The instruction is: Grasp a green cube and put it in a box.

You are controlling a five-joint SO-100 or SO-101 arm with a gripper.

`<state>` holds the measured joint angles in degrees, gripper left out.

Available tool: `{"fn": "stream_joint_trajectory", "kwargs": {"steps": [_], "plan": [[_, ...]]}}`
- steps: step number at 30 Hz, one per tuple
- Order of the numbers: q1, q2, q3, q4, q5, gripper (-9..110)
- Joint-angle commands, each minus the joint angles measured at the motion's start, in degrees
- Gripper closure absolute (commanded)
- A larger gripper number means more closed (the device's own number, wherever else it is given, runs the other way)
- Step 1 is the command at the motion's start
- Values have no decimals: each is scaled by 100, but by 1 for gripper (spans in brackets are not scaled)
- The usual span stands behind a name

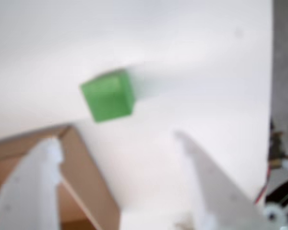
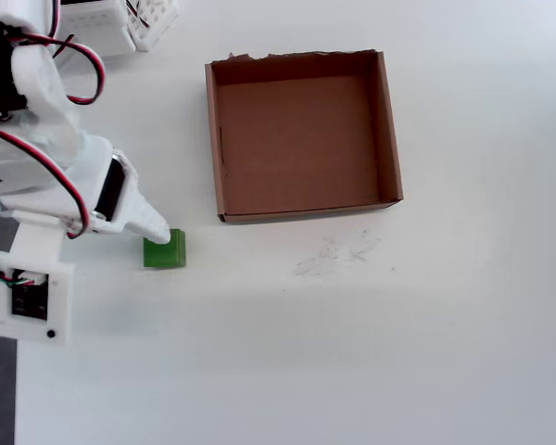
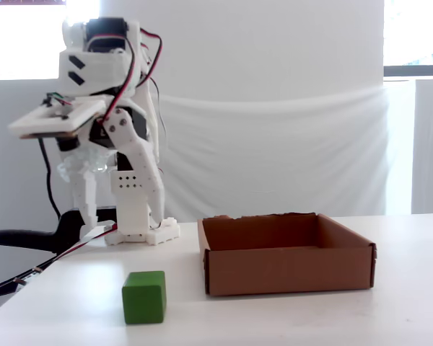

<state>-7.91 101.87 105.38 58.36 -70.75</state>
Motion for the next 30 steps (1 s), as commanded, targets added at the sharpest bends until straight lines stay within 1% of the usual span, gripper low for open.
{"fn": "stream_joint_trajectory", "kwargs": {"steps": [1, 15, 22, 30], "plan": [[9, -167, -466, -167, -53, 68], [-202, -1283, -633, -791, -35, 68], [-457, -1433, -545, -870, -18, 69], [-554, -1564, -281, -1292, -18, 69]]}}
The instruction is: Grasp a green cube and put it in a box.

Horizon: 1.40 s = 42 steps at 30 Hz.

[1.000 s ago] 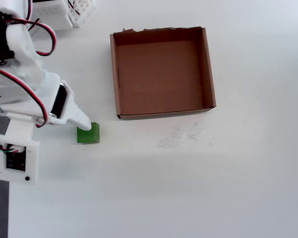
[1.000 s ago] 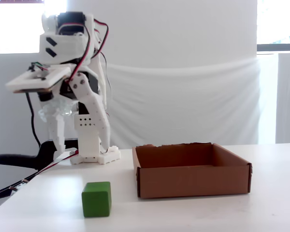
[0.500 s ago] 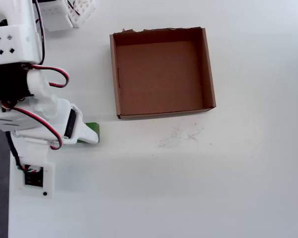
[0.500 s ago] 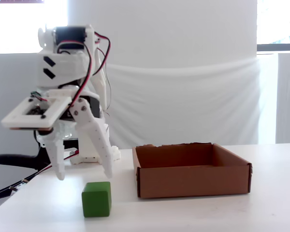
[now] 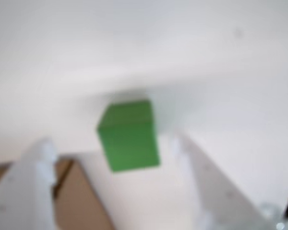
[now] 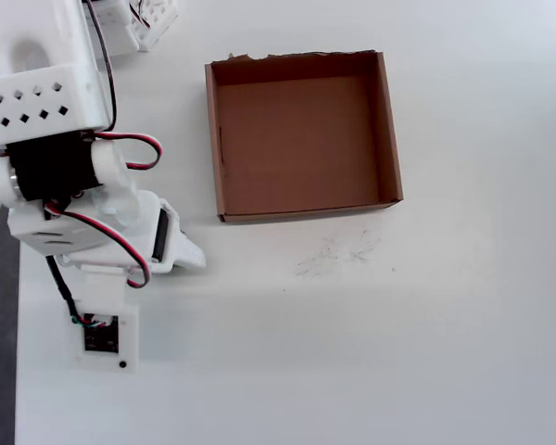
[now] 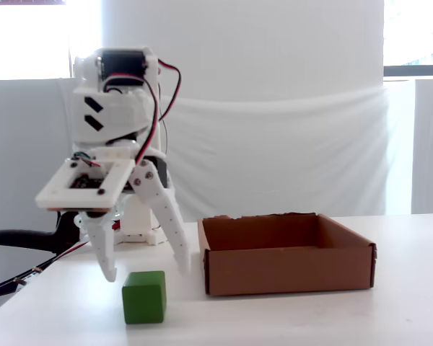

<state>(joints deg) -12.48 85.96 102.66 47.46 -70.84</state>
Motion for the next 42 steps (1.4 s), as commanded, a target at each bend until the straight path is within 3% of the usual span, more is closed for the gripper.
{"fn": "stream_joint_trajectory", "kwargs": {"steps": [1, 42], "plan": [[-105, 9, 44, -290, -9, 69], [-229, -334, 457, -765, 0, 85]]}}
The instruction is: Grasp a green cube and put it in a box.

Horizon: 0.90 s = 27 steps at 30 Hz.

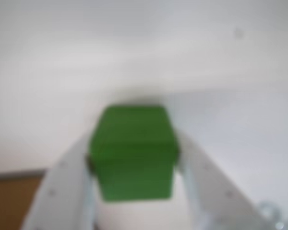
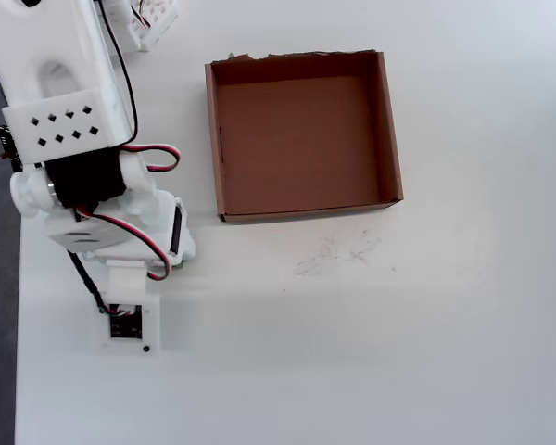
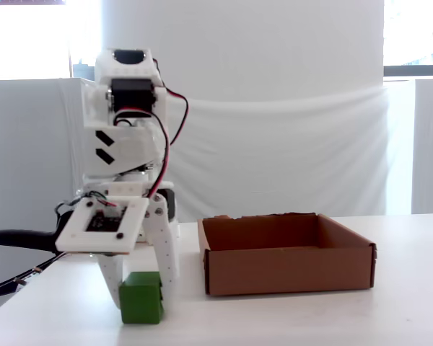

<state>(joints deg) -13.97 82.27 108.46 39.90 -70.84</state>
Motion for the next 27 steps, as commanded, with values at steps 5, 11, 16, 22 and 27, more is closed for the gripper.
{"fn": "stream_joint_trajectory", "kwargs": {"steps": [5, 11, 16, 22, 27], "plan": [[-79, 26, -334, 272, 9, 85], [-35, 62, -659, 650, 9, 86], [-9, 114, -1028, 1020, 9, 86], [-44, 325, -1362, 1389, 62, 87], [-220, 686, -1433, 1688, 281, 86]]}}
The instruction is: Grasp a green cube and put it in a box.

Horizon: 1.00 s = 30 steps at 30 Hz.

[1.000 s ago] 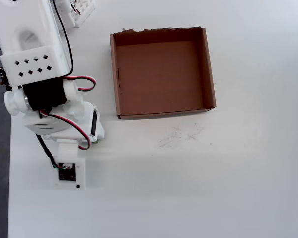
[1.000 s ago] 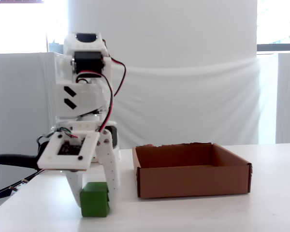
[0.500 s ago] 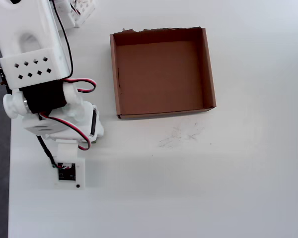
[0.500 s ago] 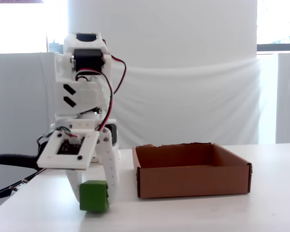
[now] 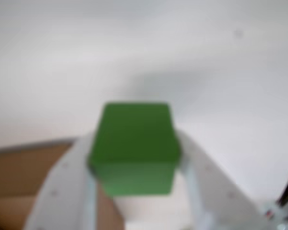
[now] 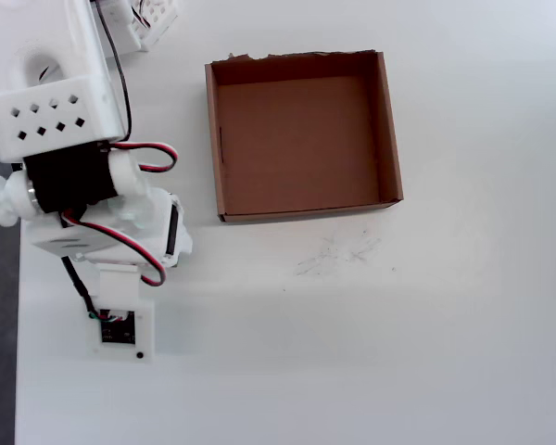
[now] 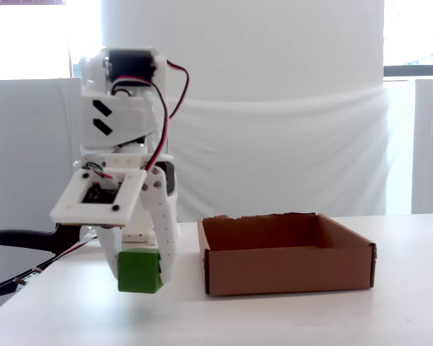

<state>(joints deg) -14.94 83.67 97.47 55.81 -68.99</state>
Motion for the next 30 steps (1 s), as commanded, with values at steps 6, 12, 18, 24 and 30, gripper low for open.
{"fn": "stream_joint_trajectory", "kwargs": {"steps": [6, 12, 18, 24, 30], "plan": [[-369, 914, -563, 642, 343, 87], [-932, 1213, -598, 809, 773, 87], [-1775, 1389, -466, 1020, 1046, 87], [-2646, 1775, 325, 958, 1213, 86], [-3577, 2443, 2188, -325, 1362, 86]]}}
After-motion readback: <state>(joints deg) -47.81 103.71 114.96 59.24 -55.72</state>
